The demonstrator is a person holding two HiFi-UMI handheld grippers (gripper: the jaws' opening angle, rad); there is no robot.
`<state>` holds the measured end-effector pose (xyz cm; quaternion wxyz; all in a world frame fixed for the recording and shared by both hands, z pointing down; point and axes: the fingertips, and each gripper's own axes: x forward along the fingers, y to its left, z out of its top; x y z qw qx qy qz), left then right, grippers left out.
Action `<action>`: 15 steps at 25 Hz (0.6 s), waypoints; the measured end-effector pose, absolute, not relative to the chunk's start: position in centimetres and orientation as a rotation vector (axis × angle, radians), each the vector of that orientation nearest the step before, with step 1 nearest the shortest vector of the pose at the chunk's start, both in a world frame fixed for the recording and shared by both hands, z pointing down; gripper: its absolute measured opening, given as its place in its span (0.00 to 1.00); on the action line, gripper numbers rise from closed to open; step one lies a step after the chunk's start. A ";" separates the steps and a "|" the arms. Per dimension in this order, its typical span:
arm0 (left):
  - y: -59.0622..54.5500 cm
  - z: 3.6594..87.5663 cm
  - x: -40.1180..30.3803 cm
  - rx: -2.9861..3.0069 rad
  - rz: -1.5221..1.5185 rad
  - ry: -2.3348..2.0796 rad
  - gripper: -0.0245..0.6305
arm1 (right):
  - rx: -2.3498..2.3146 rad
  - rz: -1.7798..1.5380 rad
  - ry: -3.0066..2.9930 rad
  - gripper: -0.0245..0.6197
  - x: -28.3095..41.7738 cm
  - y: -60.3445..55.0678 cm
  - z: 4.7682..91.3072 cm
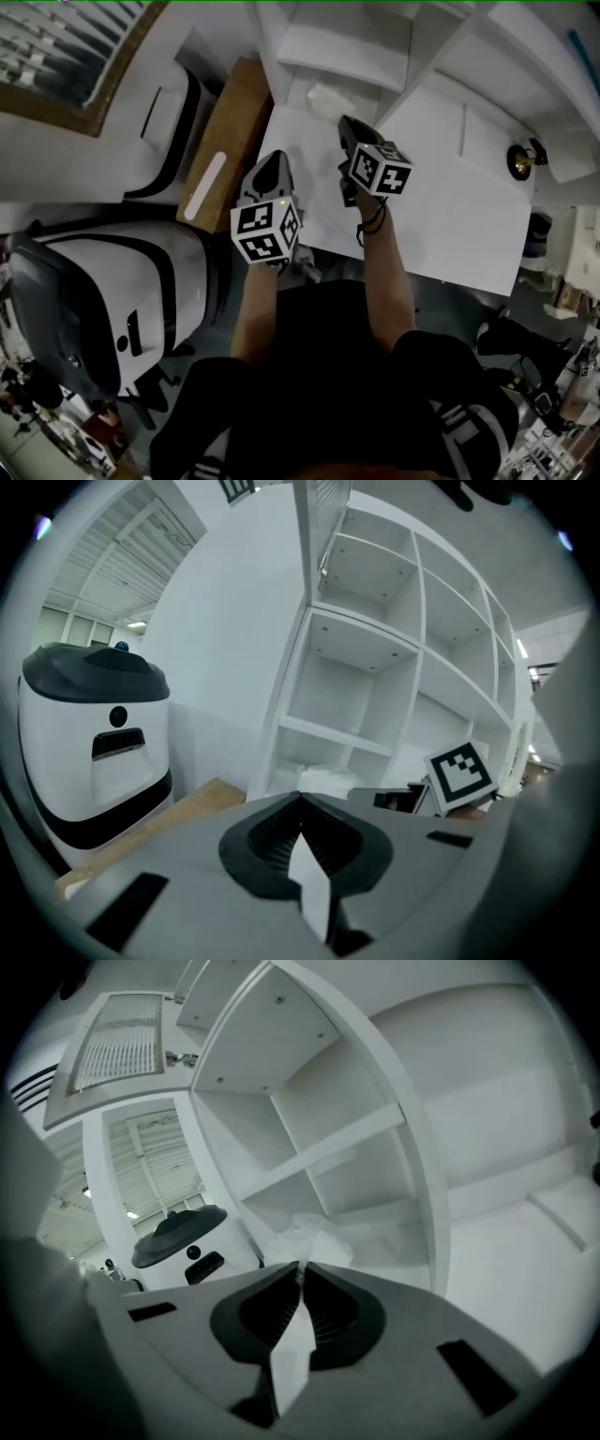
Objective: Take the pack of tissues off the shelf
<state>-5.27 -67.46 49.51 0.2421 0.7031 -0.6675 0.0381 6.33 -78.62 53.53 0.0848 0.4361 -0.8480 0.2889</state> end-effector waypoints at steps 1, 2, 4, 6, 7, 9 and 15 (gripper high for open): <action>-67.4 49.2 -4.9 1.939 0.096 -1.816 0.05 | 1.292 0.845 -2.543 0.08 6.4 -78.1 52.7; -67.4 48.9 -4.6 1.955 0.090 -1.808 0.05 | 1.283 0.831 -2.558 0.08 6.4 -77.6 51.9; -67.3 48.1 -4.2 1.986 0.077 -1.798 0.05 | 1.265 0.815 -2.594 0.08 6.7 -76.8 50.0; -67.0 47.2 -3.9 2.019 0.068 -1.789 0.05 | 1.264 0.796 -2.632 0.08 7.0 -76.1 47.8; -66.8 46.8 -3.8 2.036 0.065 -1.786 0.05 | 1.267 0.775 -2.650 0.08 7.2 -75.8 46.8; -66.2 45.8 -3.7 2.064 0.058 -1.783 0.05 | 1.270 0.714 -2.684 0.08 7.5 -75.0 44.6; -64.4 40.8 -5.3 2.139 0.010 -1.838 0.05 | 1.300 0.460 -2.784 0.08 7.8 -71.7 37.8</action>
